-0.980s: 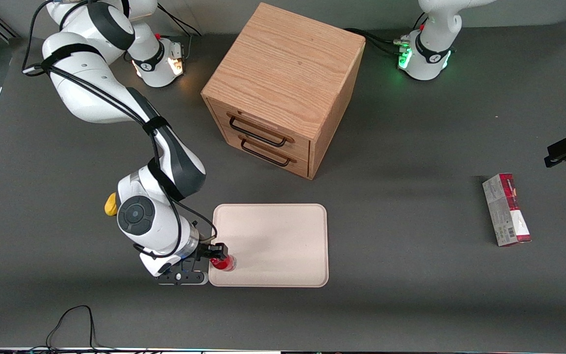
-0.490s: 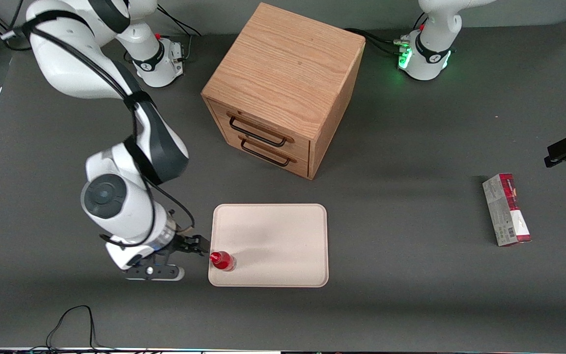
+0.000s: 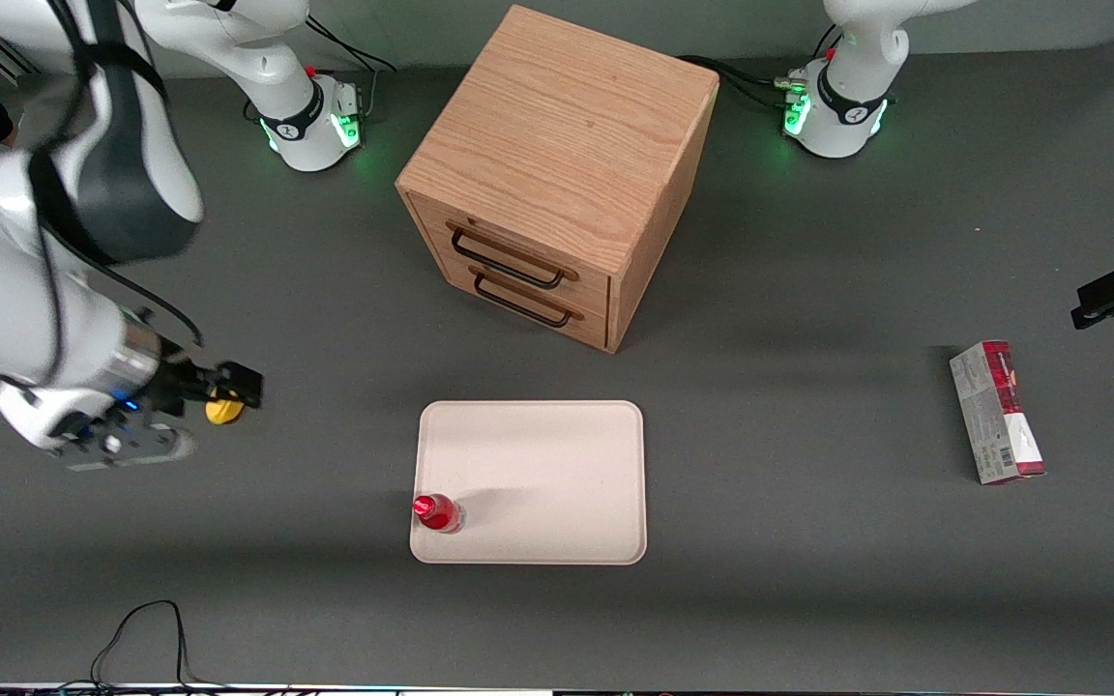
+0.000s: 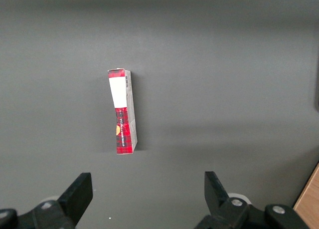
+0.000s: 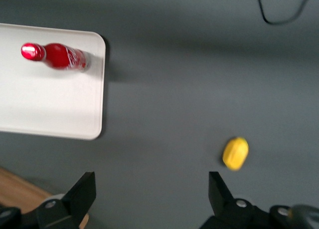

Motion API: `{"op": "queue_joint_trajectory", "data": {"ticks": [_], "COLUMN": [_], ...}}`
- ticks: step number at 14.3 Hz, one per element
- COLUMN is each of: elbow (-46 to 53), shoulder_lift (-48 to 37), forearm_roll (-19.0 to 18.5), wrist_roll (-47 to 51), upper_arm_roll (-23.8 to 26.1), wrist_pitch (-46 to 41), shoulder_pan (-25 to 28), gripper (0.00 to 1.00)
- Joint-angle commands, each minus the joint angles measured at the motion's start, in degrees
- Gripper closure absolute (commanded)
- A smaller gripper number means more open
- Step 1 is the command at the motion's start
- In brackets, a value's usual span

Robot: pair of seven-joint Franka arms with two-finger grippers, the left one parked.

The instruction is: Place coke bottle on tray

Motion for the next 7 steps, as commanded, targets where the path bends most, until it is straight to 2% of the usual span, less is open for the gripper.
{"op": "queue_joint_trajectory", "data": {"ticks": [1,3,7], "elbow": [-14.84,-18.2,-18.21], "shoulder_lift": [-15.15,-20.35,-21.69], "forearm_roll": [3.44,3.44,2.47], "wrist_roll": [-3.61,-3.62,-3.44], "upper_arm_roll": [-4.34,-5.92,-6.02], "wrist_pitch": [0.3,-1.02,-3.31], "shoulder_pan": [0.82,0.91,0.82], "gripper": [0.0,0.0,0.0]}}
